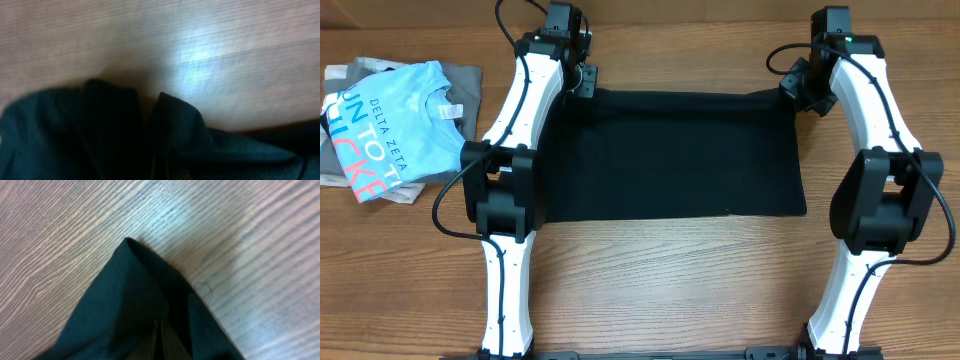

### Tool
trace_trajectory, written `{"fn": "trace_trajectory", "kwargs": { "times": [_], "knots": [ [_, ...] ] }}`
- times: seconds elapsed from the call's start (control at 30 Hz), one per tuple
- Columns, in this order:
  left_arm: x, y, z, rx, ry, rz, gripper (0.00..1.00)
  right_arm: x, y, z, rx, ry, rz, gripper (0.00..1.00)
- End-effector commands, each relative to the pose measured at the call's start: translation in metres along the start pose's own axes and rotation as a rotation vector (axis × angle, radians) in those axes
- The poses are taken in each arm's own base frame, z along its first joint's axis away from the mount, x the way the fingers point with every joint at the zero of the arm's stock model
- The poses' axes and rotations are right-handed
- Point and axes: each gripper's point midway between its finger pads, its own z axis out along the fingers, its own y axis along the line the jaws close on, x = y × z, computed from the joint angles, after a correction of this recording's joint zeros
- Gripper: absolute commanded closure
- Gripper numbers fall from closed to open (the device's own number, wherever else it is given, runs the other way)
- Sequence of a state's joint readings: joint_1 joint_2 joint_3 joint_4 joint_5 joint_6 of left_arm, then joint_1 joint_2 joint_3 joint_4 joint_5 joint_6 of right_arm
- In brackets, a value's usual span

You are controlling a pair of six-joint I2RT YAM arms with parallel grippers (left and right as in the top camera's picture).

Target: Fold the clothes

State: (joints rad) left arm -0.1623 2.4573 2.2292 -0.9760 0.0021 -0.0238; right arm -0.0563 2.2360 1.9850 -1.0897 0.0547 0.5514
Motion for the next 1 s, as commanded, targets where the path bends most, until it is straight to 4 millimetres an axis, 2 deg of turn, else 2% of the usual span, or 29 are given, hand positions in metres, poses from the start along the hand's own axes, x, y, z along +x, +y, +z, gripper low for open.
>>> {"fn": "trace_trajectory", "kwargs": {
  "times": [0.0,0.1,0.17,0.27,0.4,0.47,0.63,0.7,0.77,0.83,0.87,0.93,0.97],
  "knots": [
    [-0.013,0.014,-0.056,-0.066,-0.059,-0.021,0.96,-0.011,0.003,-0.027,-0.02,-0.051,0.032,0.96],
    [-0.006,0.014,-0.071,-0.066,-0.037,-0.02,0.96,-0.004,-0.002,-0.026,0.002,-0.021,0.03,0.96],
    [0.011,0.014,-0.08,-0.064,0.024,-0.02,0.96,0.008,-0.01,-0.027,0.037,0.026,0.028,0.96],
    [0.032,0.013,-0.081,-0.066,0.111,-0.038,0.96,0.018,-0.017,-0.027,0.065,0.064,0.026,0.96],
    [0.047,0.014,-0.083,-0.071,0.171,-0.052,0.96,0.026,-0.023,-0.029,0.09,0.098,0.025,0.96],
    [0.056,0.013,-0.085,-0.065,0.207,-0.051,0.91,0.03,-0.027,-0.032,0.103,0.114,0.023,0.96],
    [0.079,0.013,-0.091,-0.07,0.305,-0.054,0.91,0.042,-0.035,-0.037,0.137,0.162,0.015,0.96],
    [0.085,0.013,-0.093,-0.072,0.331,-0.055,0.88,0.046,-0.039,-0.038,0.151,0.179,-0.005,0.96],
    [0.088,0.013,-0.094,-0.072,0.346,-0.055,0.76,0.049,-0.041,-0.039,0.161,0.191,-0.027,0.96],
    [0.093,0.013,-0.095,-0.073,0.366,-0.054,0.42,0.051,-0.043,-0.039,0.166,0.2,-0.041,0.94],
    [0.095,0.013,-0.096,-0.074,0.376,-0.053,0.27,0.052,-0.043,-0.04,0.168,0.204,-0.044,0.82],
    [0.098,0.013,-0.097,-0.075,0.387,-0.052,0.06,0.053,-0.044,-0.04,0.171,0.211,-0.051,0.48],
    [0.098,0.014,-0.098,-0.076,0.389,-0.052,0.0,0.053,-0.045,-0.04,0.17,0.212,-0.064,0.32]
  ]
}}
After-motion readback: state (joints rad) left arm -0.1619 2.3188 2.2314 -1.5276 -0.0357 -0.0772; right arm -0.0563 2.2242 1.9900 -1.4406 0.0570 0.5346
